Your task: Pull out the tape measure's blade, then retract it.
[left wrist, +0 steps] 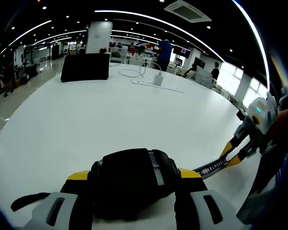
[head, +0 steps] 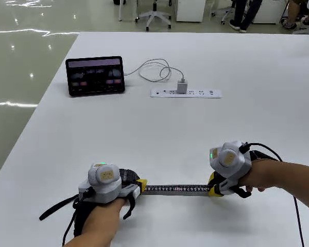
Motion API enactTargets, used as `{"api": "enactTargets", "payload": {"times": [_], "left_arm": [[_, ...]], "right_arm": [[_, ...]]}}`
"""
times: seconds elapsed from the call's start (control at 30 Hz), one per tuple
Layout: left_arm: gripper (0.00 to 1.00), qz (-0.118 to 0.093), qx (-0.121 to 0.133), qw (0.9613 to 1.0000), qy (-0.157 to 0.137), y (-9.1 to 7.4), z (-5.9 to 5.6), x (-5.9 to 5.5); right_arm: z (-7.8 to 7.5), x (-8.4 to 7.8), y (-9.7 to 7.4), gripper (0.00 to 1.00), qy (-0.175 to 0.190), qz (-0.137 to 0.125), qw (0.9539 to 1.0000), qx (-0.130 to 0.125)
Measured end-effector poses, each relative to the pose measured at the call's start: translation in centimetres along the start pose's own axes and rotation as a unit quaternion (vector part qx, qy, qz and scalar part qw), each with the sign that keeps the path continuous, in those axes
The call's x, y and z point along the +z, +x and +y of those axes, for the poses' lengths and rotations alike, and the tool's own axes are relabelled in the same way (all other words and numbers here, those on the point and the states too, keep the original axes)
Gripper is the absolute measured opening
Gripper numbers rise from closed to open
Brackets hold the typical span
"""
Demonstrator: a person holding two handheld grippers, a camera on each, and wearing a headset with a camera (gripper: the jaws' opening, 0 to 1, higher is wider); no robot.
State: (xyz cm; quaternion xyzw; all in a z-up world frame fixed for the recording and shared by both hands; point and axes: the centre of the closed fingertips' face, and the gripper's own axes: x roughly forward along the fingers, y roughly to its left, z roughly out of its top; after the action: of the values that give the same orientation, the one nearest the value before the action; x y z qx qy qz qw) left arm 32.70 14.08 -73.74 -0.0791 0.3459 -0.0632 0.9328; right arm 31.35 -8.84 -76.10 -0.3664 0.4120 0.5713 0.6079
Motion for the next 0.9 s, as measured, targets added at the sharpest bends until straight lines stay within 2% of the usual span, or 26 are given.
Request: {"api": "enactTargets", "payload": {"times": [0.9], "left_arm": [[0.64, 0.000, -0.001, 1.0000, -0.003, 0.1, 0.1, 0.0]], "right_arm": [[0.1, 1.4, 0.7, 0.11, -0.004, -0.008, 1.0000, 0.002]]}}
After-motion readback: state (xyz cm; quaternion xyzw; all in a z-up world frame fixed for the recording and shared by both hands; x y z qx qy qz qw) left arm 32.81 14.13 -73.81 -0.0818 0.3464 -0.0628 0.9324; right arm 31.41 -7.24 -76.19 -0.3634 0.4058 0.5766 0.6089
